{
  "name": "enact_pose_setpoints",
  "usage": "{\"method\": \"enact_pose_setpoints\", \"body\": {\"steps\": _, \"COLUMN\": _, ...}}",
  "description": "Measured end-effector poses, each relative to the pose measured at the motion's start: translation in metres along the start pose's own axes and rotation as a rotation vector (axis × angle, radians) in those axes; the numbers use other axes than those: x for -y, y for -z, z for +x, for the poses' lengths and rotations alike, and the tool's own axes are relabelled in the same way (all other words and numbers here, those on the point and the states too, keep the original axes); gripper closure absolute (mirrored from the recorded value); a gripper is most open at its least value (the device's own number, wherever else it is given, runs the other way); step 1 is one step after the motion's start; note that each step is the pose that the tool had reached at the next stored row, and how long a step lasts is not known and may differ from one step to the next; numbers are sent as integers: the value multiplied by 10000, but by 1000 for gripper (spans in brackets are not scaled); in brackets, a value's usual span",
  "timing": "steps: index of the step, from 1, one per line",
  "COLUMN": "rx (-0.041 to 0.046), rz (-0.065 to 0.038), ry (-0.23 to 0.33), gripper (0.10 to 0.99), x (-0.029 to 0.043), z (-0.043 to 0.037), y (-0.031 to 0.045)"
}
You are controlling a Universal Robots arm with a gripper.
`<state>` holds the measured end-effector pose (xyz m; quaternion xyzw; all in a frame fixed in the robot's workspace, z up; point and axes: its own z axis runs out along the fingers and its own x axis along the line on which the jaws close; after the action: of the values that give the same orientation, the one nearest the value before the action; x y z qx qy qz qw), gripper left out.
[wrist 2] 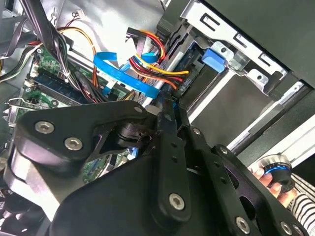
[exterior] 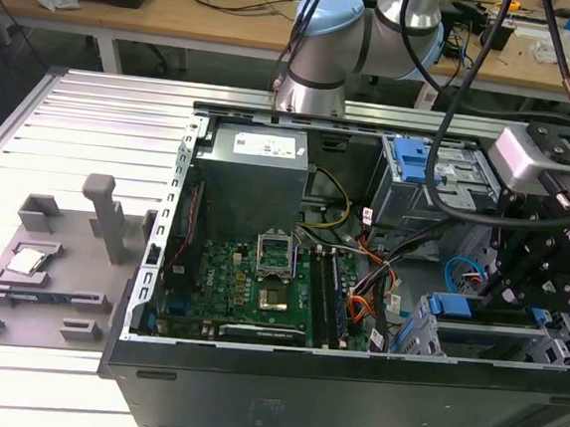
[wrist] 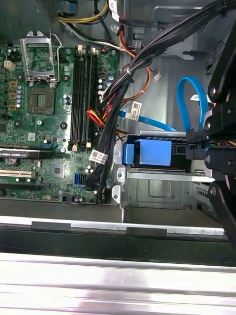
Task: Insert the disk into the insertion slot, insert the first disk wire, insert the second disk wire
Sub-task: 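Insert the second disk wire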
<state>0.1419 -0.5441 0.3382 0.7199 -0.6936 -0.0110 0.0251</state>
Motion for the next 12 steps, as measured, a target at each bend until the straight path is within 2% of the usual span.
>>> {"method": "enact_pose_setpoints", "body": {"steps": 5, "rx": 10, "rz": 1, "ry": 2, "gripper": 914, "x": 2, "z": 0, "y": -13}}
{"method": "enact_pose_setpoints", "body": {"steps": 6, "rx": 10, "rz": 1, "ry": 1, "gripper": 847, "x": 2, "z": 1, "y": -7}}
{"method": "enact_pose_setpoints", "body": {"steps": 7, "rx": 16, "rz": 1, "ry": 1, "gripper": 847, "x": 1, "z": 1, "y": 15}}
{"method": "enact_pose_setpoints", "body": {"steps": 10, "rx": 7, "rz": 10, "ry": 1, "gripper": 847, "x": -9, "z": 5, "y": 188}}
{"method": "enact_pose_setpoints", "body": {"steps": 12, "rx": 5, "rz": 24, "ry": 0, "gripper": 863, "x": -18, "z": 7, "y": 361}}
